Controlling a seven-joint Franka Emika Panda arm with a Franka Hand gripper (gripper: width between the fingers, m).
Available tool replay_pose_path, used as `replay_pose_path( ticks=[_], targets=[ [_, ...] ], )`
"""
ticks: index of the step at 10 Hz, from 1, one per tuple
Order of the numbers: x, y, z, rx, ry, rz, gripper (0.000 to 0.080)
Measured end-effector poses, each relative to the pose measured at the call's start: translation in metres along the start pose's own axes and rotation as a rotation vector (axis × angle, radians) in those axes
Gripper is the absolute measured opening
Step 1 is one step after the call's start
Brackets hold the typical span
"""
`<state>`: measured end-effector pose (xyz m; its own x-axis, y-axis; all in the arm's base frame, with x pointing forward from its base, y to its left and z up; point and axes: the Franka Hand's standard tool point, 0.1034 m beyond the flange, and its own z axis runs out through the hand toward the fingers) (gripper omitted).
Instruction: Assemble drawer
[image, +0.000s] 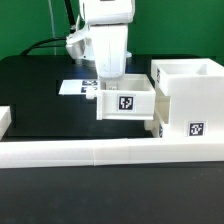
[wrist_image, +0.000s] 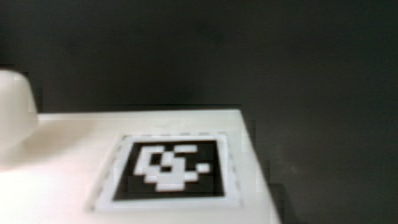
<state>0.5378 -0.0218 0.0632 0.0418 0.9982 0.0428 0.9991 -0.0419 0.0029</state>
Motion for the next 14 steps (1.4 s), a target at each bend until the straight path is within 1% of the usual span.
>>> replay_pose_path(
  ticks=[2,5,7,8,14],
  targets=[
    [0.0007,0.0006,0.001,-0.02,0.003,0.0,0.0042],
    [0.0034,0.0014,0.0012,-0.012,0.003,-0.005,0.0042],
    [0.0047,0.0046,0.0006,-0.016,0.004,-0.007,0.0042],
    [0.0055,0.0057,0.0003,-0.024,0.005,-0.007,0.0042],
    [0.0072,0.0037,0.0034,-0.017,0.006,-0.009,0.0042]
  ],
)
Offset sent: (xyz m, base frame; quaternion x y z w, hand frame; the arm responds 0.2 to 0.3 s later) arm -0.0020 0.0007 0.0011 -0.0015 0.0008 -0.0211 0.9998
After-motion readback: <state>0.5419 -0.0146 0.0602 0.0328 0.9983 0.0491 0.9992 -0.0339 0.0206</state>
